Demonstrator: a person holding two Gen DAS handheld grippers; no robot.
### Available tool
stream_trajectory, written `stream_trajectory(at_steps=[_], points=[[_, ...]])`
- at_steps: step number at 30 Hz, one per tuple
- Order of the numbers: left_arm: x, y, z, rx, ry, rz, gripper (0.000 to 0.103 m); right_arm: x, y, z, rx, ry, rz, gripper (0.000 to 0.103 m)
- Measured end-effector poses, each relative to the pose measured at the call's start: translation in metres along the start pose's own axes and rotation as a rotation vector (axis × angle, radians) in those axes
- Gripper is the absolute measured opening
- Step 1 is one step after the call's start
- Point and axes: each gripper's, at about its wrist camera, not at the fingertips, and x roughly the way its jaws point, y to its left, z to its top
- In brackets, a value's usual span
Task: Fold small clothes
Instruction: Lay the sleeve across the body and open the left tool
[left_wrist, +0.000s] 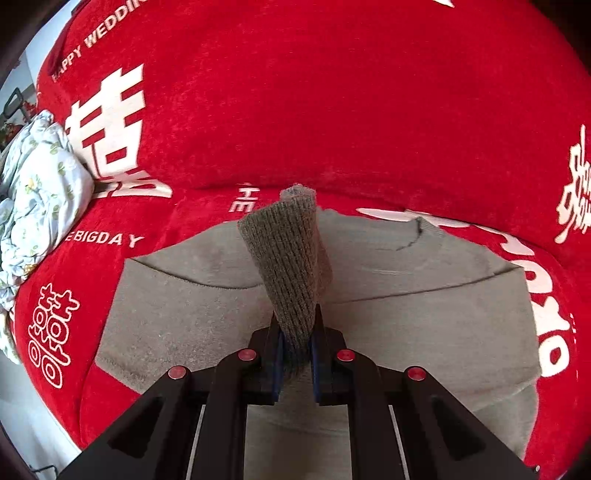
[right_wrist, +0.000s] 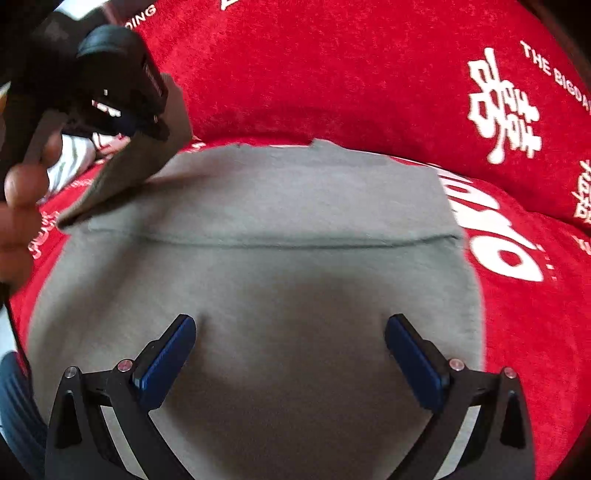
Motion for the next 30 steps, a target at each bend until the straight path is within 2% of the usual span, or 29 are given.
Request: stream_trajectory(at_steps=[5,19,30], points=[[-0.009,-0.03,0.001,0.054,-0.012,-0.017,0.013,-0.006,-0.018,-0.011,0.02,0.001,-0.009,0.103],[-0.027,-0.115,0.004,0.204,-0.008,-0.102,0.013,-0.008,-0.022,-0.019,0.019,-0.036,0.013,0.103],[-0.004,-0.151,0.003,0.291,0.073,-0.195,0.013,-0.013,-0.026,-0.017,0.045,-0.063,0.05,0.103]])
